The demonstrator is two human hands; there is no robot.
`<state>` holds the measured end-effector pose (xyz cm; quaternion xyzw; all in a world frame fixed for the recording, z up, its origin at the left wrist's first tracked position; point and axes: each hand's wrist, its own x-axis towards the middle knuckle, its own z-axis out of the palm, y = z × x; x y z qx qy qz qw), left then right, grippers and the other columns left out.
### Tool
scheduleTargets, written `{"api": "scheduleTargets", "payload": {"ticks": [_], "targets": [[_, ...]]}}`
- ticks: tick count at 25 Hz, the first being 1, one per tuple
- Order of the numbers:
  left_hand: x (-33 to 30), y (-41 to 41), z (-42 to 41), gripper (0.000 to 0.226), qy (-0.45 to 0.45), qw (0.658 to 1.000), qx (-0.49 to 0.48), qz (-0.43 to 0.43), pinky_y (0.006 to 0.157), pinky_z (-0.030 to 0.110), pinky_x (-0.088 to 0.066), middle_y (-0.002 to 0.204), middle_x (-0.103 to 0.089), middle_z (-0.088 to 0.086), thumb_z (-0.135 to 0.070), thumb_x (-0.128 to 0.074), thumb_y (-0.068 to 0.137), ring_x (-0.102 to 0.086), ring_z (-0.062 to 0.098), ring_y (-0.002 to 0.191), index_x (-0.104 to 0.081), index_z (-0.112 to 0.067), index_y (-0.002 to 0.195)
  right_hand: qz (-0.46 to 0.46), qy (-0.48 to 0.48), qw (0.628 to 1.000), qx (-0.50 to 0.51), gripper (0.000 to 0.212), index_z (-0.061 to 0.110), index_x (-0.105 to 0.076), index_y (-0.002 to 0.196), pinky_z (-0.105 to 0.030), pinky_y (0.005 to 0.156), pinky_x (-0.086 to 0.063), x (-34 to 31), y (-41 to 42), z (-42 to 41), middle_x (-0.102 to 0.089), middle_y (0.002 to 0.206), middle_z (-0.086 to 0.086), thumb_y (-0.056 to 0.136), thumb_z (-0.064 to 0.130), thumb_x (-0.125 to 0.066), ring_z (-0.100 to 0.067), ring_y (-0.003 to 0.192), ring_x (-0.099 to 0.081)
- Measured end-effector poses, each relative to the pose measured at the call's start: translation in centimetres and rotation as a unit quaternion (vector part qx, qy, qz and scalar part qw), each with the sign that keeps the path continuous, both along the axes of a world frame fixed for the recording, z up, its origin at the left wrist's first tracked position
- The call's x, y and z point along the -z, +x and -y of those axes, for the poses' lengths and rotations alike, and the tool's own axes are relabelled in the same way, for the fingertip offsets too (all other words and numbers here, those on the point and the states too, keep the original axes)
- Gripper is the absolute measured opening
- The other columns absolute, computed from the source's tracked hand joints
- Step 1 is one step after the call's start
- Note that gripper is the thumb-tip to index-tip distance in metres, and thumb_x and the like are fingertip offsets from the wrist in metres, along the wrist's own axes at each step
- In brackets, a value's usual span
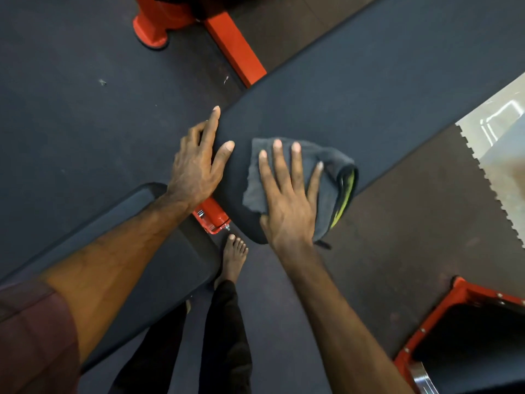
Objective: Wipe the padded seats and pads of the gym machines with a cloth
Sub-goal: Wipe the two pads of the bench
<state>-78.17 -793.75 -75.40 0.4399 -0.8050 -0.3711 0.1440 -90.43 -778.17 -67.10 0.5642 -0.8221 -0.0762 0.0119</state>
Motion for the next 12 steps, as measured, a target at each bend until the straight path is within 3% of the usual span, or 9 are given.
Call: {"api": "scheduleTargets", "payload": {"ticks": [2,4,7,12], "targets": [[0.1,0.2,-0.2,0.072,0.010,1.000,-0.008,-0.001,0.114,0.057,-0.039,0.156,-0.041,0.008,-0.063,-0.035,0.107,-0.046,0.038,0.135,-0.012,-0.034,0.169,-0.036,-0.004,0.999,-0.017,0.105,0.021,-0.017,0.168,-0.067,0.126,-0.004,-0.6,-2.7,2.1,-0.008,0.176,-0.004,0.076,0.017,-0.066,-0.032,0.163,-0.002],[-0.2,0.5,-0.3,0.070,0.037,0.999,-0.015,-0.002,0.116,0.055,-0.036,0.158,-0.039,0.006,-0.059,-0.039,0.109,-0.042,0.035,0.139,-0.011,-0.036,0.169,-0.042,-0.031,0.998,0.045,0.102,0.022,-0.014,0.168,-0.065,0.127,-0.002,-1.1,-3.8,1.5,-0.007,0.176,-0.003,0.076,0.018,-0.058,-0.031,0.163,-0.002],[-1.0,0.9,-0.3,0.070,0.053,0.999,-0.010,-0.005,0.116,0.055,-0.037,0.159,-0.036,0.001,-0.059,-0.041,0.108,-0.039,0.031,0.142,-0.010,-0.041,0.168,-0.031,-0.017,0.995,0.092,0.095,0.022,-0.018,0.168,-0.068,0.126,-0.004,-1.0,-0.5,-1.9,-0.008,0.176,-0.002,0.079,0.017,-0.052,-0.032,0.163,0.000],[-1.2,0.4,-0.9,0.069,0.062,0.998,-0.033,-0.006,0.116,0.050,-0.036,0.161,-0.035,-0.002,-0.055,-0.044,0.109,-0.040,0.029,0.142,-0.012,-0.042,0.168,0.001,0.027,0.998,-0.062,0.098,0.021,-0.019,0.167,-0.068,0.125,-0.002,-1.3,-2.1,3.4,-0.007,0.176,-0.002,0.073,0.021,-0.049,-0.033,0.163,0.001]]}}
